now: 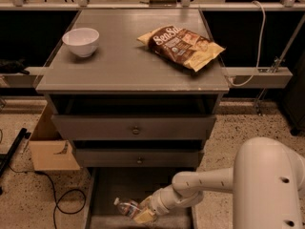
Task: Place water bottle into bottom drawer
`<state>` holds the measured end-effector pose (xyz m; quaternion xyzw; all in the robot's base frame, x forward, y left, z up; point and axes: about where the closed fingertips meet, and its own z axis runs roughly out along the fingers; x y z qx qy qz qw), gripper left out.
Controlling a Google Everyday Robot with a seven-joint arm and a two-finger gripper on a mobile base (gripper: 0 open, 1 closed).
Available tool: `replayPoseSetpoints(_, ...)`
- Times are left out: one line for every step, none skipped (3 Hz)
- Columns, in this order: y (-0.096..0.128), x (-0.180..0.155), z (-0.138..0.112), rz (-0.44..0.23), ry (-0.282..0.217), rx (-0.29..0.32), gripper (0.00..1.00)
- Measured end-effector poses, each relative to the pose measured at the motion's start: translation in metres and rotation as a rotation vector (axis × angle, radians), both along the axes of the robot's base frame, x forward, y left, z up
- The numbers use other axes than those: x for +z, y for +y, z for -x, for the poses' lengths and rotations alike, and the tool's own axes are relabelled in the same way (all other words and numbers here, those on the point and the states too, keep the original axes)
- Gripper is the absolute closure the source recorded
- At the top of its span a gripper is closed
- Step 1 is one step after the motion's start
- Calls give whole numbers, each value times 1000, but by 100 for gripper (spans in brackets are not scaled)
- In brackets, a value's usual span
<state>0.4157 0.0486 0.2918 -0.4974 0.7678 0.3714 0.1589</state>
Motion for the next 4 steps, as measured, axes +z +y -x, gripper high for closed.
replayPoseSetpoints(-1, -5, -17, 7, 3, -9, 100)
replayPoseSetpoints(-13, 10, -61, 33, -51, -49, 100)
replayPoseSetpoints(-9, 5, -60, 37, -41, -45, 100)
replayPoseSetpoints(0, -26, -63, 97, -10, -38, 100)
